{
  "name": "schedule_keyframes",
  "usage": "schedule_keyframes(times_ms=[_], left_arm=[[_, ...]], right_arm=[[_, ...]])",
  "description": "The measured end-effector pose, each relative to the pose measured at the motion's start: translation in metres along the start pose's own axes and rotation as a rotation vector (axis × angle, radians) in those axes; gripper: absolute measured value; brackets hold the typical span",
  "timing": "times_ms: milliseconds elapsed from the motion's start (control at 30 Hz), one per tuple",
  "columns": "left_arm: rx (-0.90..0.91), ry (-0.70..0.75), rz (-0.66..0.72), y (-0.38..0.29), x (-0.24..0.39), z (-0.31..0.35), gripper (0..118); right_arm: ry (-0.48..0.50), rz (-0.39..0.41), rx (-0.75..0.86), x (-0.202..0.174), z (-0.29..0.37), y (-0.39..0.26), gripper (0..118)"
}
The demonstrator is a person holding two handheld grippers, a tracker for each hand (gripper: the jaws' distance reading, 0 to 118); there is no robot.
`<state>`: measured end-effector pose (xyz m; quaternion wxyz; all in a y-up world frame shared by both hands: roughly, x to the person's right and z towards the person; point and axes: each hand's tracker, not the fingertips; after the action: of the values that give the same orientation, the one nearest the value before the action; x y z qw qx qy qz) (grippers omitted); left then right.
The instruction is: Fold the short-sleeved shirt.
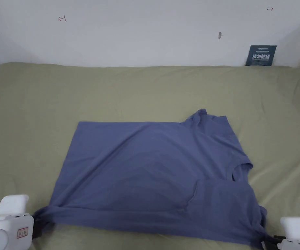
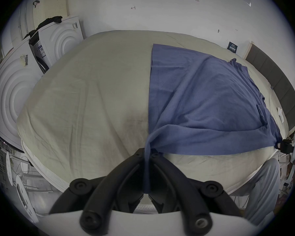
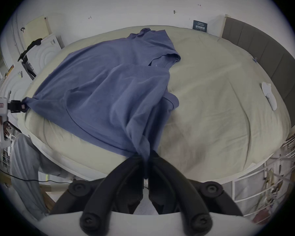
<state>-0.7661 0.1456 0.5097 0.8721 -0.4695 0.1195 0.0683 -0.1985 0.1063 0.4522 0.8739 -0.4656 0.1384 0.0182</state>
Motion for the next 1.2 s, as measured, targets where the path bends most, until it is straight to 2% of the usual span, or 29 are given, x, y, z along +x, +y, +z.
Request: schedule_keyframes(times_ms=[33, 100, 267, 533, 900, 1100, 1200], left_arm=[[-0.002, -0.003, 0.000, 0.001, -0.002, 0.001, 2], [0.000, -0.009, -0.001, 0.002, -0.004, 0.004, 2], [0.012, -0.026, -0.023, 0.014, -0.010, 0.011, 2], [0.083, -0.048, -0.043, 0.062, -0.012, 0.018, 2], [0.068, -0.020, -0.073, 0.159, 0.000, -0.047, 2], [-0.005, -0.003, -0.066, 0.185, 0.013, -0.102, 2], [-0.027, 0.005, -0.064, 0.193, 0.018, -0.123, 2]], right_arm=[[-0.013, -0.045, 0.014, 0.001, 0.006, 0.001, 6], [0.020, -0.071, 0.045, 0.002, 0.017, 0.002, 6], [-0.004, -0.041, 0.118, -0.001, 0.044, 0.020, 6], [-0.005, 0.010, 0.213, 0.000, 0.057, 0.090, 6], [-0.052, 0.060, 0.169, -0.002, -0.013, 0.205, 6], [-0.086, 0.075, 0.069, 0.007, -0.075, 0.236, 6], [-0.094, 0.055, 0.024, 0.014, -0.102, 0.244, 6]])
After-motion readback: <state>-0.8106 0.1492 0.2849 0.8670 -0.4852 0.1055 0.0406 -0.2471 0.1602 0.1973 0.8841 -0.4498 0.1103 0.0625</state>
